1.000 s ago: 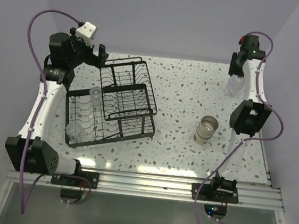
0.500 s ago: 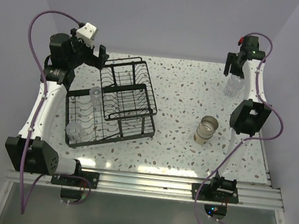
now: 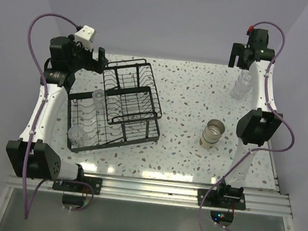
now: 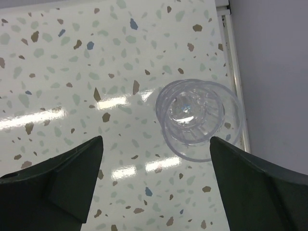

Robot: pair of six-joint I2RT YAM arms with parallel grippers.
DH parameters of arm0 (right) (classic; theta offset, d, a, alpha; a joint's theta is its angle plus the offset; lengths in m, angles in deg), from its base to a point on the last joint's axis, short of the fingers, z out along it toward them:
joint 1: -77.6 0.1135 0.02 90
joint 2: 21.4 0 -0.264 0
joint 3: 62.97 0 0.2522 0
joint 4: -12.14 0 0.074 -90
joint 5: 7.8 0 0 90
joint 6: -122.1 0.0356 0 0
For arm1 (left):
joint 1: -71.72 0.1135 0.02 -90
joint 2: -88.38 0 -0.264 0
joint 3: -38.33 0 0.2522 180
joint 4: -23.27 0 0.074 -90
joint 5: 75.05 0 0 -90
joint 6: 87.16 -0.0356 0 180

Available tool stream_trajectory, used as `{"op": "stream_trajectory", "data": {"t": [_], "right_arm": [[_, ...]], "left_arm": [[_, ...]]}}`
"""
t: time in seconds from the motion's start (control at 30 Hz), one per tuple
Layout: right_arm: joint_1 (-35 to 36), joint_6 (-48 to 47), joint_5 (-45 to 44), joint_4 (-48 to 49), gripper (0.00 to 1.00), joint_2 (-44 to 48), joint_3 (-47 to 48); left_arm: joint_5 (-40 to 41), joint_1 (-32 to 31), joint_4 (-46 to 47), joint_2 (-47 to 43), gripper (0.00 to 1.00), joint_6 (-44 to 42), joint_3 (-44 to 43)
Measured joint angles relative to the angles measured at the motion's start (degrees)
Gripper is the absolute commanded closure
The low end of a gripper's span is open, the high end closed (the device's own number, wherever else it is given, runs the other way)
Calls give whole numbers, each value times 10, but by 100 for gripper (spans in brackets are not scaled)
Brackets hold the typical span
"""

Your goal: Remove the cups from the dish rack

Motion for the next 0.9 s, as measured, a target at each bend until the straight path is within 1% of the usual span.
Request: {"op": "stream_trajectory", "data": {"t": [0.1,0.2,0.33,0.47,0.57,0.63,0.73,0.83,0.9], "right_arm": [[9,0,-10,16,3,20,-2],[14,-1,-13,26,3,36,-2],[20,-5,-13,34,2,52,-9],[24,-15,-12,36,2,71,-30],[26,-20,-10,37,2,83,-41],[26,-24,-7,37,2,88,-47],[26,-31,-7,38,2,98,-58],[26,-38,-7,41,2,115,-81],[26,-41,-7,41,2,125,-91]], "left_arm": [[-10,43,-14,7,0,25,-2],[-8,86,-32,25,0,27,-5],[-9,95,-50,37,0,-10,15],[-31,95,-35,17,0,-92,104],[-78,100,-31,10,0,-160,168],[-119,109,-32,16,0,-195,184],[-204,139,-36,36,0,-263,183],[-281,167,-73,61,0,-368,173],[-315,172,-111,78,0,-440,165]]}}
